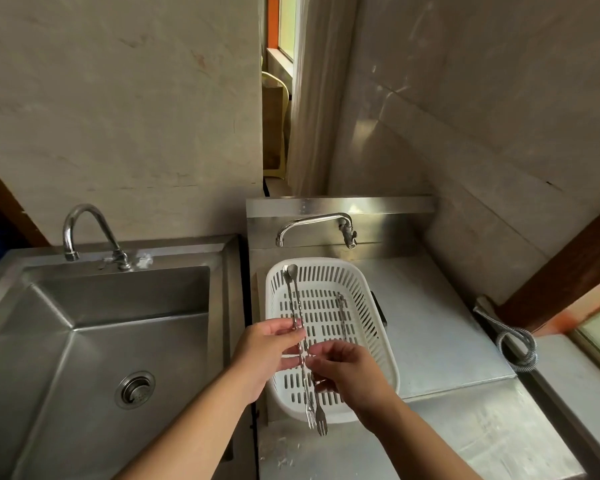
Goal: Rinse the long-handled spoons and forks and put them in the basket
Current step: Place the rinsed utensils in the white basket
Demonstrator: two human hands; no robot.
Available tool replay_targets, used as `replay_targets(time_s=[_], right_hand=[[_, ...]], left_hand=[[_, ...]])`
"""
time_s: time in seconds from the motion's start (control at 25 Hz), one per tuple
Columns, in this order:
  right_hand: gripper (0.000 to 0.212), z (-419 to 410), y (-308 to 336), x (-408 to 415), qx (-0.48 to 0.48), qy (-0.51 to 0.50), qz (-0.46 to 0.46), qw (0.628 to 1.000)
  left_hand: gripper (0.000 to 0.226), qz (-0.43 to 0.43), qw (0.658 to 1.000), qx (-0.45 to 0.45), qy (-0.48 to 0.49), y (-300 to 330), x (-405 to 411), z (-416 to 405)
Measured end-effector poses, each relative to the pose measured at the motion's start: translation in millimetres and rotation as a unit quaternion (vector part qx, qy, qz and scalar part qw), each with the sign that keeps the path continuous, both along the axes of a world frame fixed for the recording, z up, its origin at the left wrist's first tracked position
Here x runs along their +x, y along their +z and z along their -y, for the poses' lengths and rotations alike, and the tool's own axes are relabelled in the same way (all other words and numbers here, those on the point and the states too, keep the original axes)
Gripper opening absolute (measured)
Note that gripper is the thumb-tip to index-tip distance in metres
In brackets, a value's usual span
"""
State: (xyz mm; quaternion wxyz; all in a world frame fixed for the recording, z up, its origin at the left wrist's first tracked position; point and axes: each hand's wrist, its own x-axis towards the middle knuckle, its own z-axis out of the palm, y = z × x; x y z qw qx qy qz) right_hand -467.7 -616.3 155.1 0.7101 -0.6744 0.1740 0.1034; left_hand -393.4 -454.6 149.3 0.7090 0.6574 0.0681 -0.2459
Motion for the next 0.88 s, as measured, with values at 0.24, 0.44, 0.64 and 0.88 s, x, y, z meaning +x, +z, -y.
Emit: replay_targets(time_s=[0.24,0.44,0.64,0.88], right_hand=[[0.004,10,-30,37,-0.113,-0.046,-0.064,0.990],[0.015,22,-67,70,-0.230,-0.084,-0.151,0.958],[0.022,18,-83,82,-0.330,-0.073,-0.164,0.927],[0.017,18,-91,76,-0.400,-0.041,-0.183,0.897]], left_hand=[[0.022,-0.012,1.000,0.002,0.024,-4,3,-20],[0.025,-0.020,0.999,0.014,0.043,-9,-1,-34],[0.026,-0.026,0.998,0.016,0.049,-8,-2,-41],[0.022,-0.027,0.998,0.018,0.054,-7,-3,-41]])
